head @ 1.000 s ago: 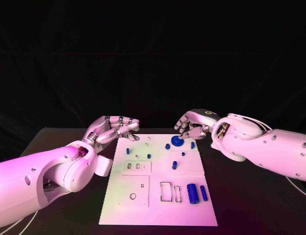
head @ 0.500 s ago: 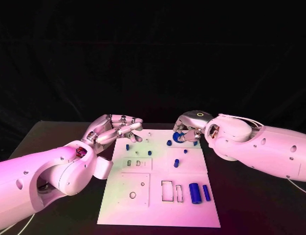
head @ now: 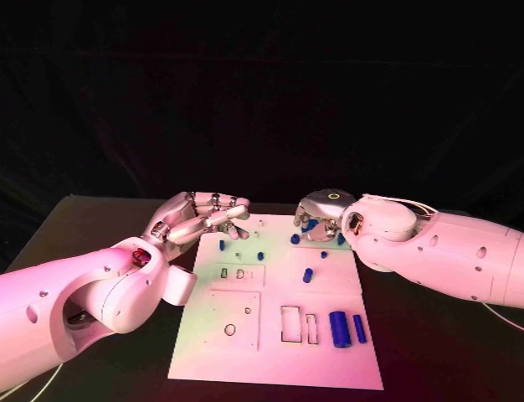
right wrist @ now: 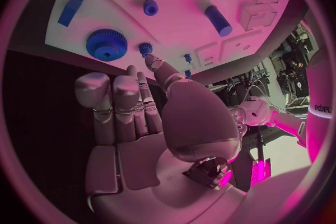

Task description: Assemble the parts on the task board

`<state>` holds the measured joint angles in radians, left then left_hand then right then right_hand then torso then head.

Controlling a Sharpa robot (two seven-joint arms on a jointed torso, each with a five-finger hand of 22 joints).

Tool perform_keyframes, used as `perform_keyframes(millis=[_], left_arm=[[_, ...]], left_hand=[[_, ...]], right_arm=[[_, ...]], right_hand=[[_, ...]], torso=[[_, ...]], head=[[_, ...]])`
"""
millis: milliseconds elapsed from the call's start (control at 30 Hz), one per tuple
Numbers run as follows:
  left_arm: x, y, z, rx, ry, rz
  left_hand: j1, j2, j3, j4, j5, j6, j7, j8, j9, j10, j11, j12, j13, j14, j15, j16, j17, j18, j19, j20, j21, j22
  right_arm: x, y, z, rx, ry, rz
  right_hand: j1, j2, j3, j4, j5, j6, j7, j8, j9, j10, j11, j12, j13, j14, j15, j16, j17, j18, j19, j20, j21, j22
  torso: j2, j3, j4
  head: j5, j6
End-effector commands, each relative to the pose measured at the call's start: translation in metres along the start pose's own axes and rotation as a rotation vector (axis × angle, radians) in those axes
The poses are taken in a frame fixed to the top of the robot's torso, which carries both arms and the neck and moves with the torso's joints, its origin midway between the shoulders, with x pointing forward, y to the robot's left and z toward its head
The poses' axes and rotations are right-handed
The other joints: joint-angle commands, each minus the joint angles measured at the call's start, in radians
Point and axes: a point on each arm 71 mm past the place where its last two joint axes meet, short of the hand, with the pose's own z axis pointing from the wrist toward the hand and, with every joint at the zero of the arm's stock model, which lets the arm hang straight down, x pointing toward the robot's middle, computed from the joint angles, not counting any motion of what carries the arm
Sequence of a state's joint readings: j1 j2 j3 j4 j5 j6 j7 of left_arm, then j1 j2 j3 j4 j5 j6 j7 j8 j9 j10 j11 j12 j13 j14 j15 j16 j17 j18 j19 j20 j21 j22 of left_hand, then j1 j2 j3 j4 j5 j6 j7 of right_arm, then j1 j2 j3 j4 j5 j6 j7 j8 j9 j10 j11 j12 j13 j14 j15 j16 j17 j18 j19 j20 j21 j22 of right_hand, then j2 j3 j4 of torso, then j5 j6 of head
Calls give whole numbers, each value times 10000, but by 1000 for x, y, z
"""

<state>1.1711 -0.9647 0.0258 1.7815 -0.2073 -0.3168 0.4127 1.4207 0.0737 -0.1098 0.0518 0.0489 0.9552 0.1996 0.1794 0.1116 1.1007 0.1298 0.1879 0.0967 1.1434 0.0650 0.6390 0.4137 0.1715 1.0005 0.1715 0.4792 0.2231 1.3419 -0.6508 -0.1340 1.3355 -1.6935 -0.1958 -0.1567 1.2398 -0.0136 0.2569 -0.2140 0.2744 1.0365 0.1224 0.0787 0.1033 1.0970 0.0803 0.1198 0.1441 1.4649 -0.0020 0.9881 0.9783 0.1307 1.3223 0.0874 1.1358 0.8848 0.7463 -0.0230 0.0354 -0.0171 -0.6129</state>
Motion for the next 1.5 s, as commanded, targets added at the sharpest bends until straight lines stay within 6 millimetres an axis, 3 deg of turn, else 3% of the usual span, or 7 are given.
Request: perform_keyframes(millis=[33,533,667,800,1067,1233,1500], left_arm=[[3,-3,0,166,243,-74],[0,-5,1,172,149,-119],[0,-4,2,171,147,-139],[0,-4,2,162,126,-137],[-1,-4,2,143,111,-139],[-1,-4,2,116,113,-157],[-1,-3,3,88,82,-160]], left_hand=[[-24,106,-61,-10,7,-80,20,-45,-11,-76,35,-68,-17,-120,9,-33,17,67,-87,35,-1,-15],[-41,154,-73,-23,7,-146,59,-97,-23,-147,75,-110,-19,-262,52,-86,18,65,-200,83,-44,-41],[-39,162,-73,-26,8,-153,63,-102,-24,-154,79,-114,-18,-279,57,-93,17,65,-214,90,-50,-44],[-40,174,-71,-27,7,-159,67,-107,-25,-162,84,-118,-18,-297,62,-101,16,65,-229,96,-56,-48],[-41,192,-68,-27,7,-166,72,-113,-26,-171,89,-122,-17,-319,69,-111,15,65,-247,104,-63,-53],[-43,202,-66,-26,7,-172,76,-117,-27,-176,92,-125,-17,-330,72,-117,14,65,-256,109,-67,-55],[-50,215,-67,-23,6,-188,84,-128,-30,-190,100,-131,-17,-349,79,-125,13,66,-272,116,-73,-59]], right_arm=[[3,0,2,91,230,-248],[8,5,6,-16,448,-175],[10,5,7,-11,517,-161],[12,5,8,-7,577,-135],[14,6,10,-17,664,-85],[16,5,11,-19,665,-70],[20,8,13,-82,712,22]], right_hand=[[28,-58,104,7,-32,89,33,-18,15,46,9,52,2,377,-15,127,95,-177,85,-5,108,149],[-39,-170,358,140,-75,114,59,-67,42,15,23,18,-34,396,-5,588,443,-236,182,4,458,637],[-37,-169,379,149,-75,122,64,-65,46,3,26,11,-39,391,-1,599,447,-233,170,5,451,626],[-36,-160,424,174,-76,142,79,-62,54,-8,31,3,-47,381,6,621,457,-229,149,8,448,621],[-54,-146,483,228,-83,176,104,-56,66,3,36,6,-54,369,13,653,469,-224,120,13,447,616],[-52,-105,573,292,-82,242,123,-37,87,54,28,27,-54,349,6,685,479,-223,101,19,468,650],[-8,-53,733,372,-84,344,130,-14,121,137,15,58,-57,342,-2,802,556,-235,111,18,560,790]], torso=[[88,-20,69],[112,-26,89],[119,-45,95],[115,-21,85],[126,-31,87],[140,-24,70],[146,-24,84]], head=[[12,-27],[90,-98],[86,-119],[115,-132],[109,-136],[158,-70],[185,-145]])
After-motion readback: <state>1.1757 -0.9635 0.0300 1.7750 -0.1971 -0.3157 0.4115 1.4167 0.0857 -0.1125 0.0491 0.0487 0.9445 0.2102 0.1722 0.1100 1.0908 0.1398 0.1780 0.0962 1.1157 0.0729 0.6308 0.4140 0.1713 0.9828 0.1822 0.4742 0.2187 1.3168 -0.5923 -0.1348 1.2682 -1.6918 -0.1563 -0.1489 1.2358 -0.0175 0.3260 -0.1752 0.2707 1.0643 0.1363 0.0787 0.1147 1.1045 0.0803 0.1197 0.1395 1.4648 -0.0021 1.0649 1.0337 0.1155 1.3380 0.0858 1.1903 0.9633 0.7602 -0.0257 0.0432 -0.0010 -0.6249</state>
